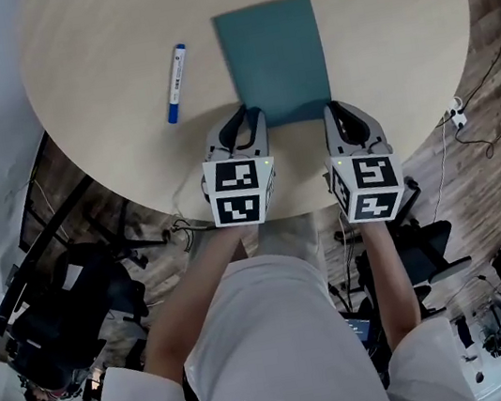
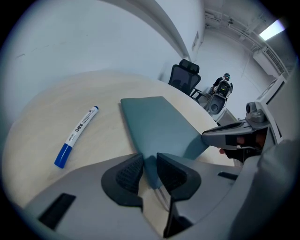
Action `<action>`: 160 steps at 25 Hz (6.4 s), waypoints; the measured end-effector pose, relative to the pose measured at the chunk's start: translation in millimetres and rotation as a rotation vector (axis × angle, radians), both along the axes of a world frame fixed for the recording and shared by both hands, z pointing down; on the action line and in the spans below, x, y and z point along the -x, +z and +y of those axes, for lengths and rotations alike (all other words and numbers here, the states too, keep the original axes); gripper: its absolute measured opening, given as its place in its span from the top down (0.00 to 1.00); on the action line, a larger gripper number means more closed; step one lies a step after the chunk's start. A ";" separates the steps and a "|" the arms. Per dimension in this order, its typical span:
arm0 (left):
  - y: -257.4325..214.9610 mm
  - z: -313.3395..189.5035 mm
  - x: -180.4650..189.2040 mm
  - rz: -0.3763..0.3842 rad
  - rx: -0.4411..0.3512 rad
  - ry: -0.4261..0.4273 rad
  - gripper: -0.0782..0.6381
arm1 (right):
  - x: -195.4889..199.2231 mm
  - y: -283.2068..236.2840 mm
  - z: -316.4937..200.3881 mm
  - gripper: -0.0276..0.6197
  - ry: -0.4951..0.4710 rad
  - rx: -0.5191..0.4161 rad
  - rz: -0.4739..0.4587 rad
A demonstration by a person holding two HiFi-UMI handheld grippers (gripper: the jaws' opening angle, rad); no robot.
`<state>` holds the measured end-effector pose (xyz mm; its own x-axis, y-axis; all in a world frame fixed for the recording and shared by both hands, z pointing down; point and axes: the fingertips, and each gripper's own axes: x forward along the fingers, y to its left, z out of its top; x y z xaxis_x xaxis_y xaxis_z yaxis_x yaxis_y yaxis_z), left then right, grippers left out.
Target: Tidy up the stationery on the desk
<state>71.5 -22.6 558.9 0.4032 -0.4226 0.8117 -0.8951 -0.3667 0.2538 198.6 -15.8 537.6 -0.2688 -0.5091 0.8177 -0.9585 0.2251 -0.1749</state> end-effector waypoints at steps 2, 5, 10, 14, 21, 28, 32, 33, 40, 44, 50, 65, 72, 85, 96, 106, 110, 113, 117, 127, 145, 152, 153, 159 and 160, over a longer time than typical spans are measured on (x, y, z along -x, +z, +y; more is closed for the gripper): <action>-0.6 5.4 2.2 -0.002 0.010 0.007 0.75 | 2.0 1.4 8.4 0.88 0.003 0.010 0.001; -1.0 16.6 5.8 0.007 0.024 0.007 0.76 | 5.7 1.5 23.6 0.88 0.003 0.028 0.006; 0.3 34.4 15.9 0.021 0.030 0.007 0.76 | 14.6 3.9 46.9 0.88 0.016 0.051 0.003; 2.0 46.2 21.7 0.025 0.038 0.025 0.77 | 20.1 6.8 63.3 0.88 0.035 0.068 -0.001; 0.8 61.2 27.8 0.028 0.041 0.042 0.77 | 24.8 12.5 82.3 0.88 0.055 0.086 0.006; -8.5 56.4 34.4 0.048 -0.003 0.010 0.77 | 22.5 -1.1 75.9 0.88 0.090 -0.009 0.127; -19.6 49.3 48.5 0.040 -0.045 -0.005 0.64 | 41.4 -15.1 69.6 0.76 0.074 -0.064 0.055; -21.3 48.6 52.2 0.043 -0.044 -0.010 0.63 | 47.2 -15.9 70.2 0.71 0.069 -0.061 0.029; -38.3 30.4 83.7 0.084 -0.095 -0.028 0.64 | 83.6 -24.9 60.4 0.78 0.065 -0.101 -0.072; -43.9 23.7 100.7 0.120 -0.111 -0.051 0.64 | 108.2 -22.8 57.3 0.86 -0.018 -0.085 -0.051; -35.9 10.6 127.2 0.023 -0.120 -0.068 0.64 | 124.6 -24.0 50.1 0.86 -0.025 -0.093 -0.067; -7.8 -26.5 140.6 -0.072 -0.088 0.004 0.64 | 141.6 -12.3 46.3 0.86 -0.036 -0.056 -0.102; 13.0 -27.1 142.4 -0.114 -0.011 0.030 0.78 | 142.0 -12.8 33.9 0.86 -0.027 -0.061 -0.108; -4.3 -18.7 134.1 -0.061 -0.015 -0.012 0.78 | 133.9 -20.1 32.3 0.86 -0.017 -0.073 -0.108; -15.1 11.8 124.2 -0.034 0.009 -0.071 0.78 | 126.5 -34.0 35.1 0.86 -0.025 -0.095 -0.111; -17.0 34.7 117.6 -0.017 0.038 -0.154 0.78 | 122.3 -41.7 43.0 0.86 -0.050 -0.098 -0.121; -14.6 42.4 112.3 -0.004 0.055 -0.190 0.78 | 121.9 -41.8 45.0 0.86 -0.064 -0.095 -0.131; -11.7 46.3 105.9 0.011 0.071 -0.215 0.78 | 120.2 -41.3 45.6 0.86 -0.073 -0.095 -0.135; -7.8 50.0 95.5 0.029 0.090 -0.237 0.78 | 116.1 -40.4 46.6 0.86 -0.085 -0.092 -0.141; 0.6 45.0 67.9 0.074 0.132 -0.281 0.78 | 96.4 -39.5 43.3 0.86 -0.090 -0.087 -0.145; -0.6 47.6 54.9 0.158 0.150 -0.145 0.71 | 99.0 -33.8 35.7 0.86 -0.068 -0.073 -0.161; -5.4 47.9 54.7 0.173 0.151 -0.157 0.71 | 103.1 -40.3 33.8 0.86 -0.062 -0.084 -0.153; -7.5 47.1 55.8 0.172 0.147 -0.156 0.71 | 103.3 -42.1 33.6 0.86 -0.059 -0.087 -0.151; -28.8 43.0 62.3 0.179 0.121 -0.124 0.71 | 104.6 -58.1 32.2 0.86 -0.021 -0.111 -0.133; -34.7 42.8 62.8 0.178 0.116 -0.116 0.71 | 104.5 -63.0 31.9 0.86 -0.010 -0.116 -0.136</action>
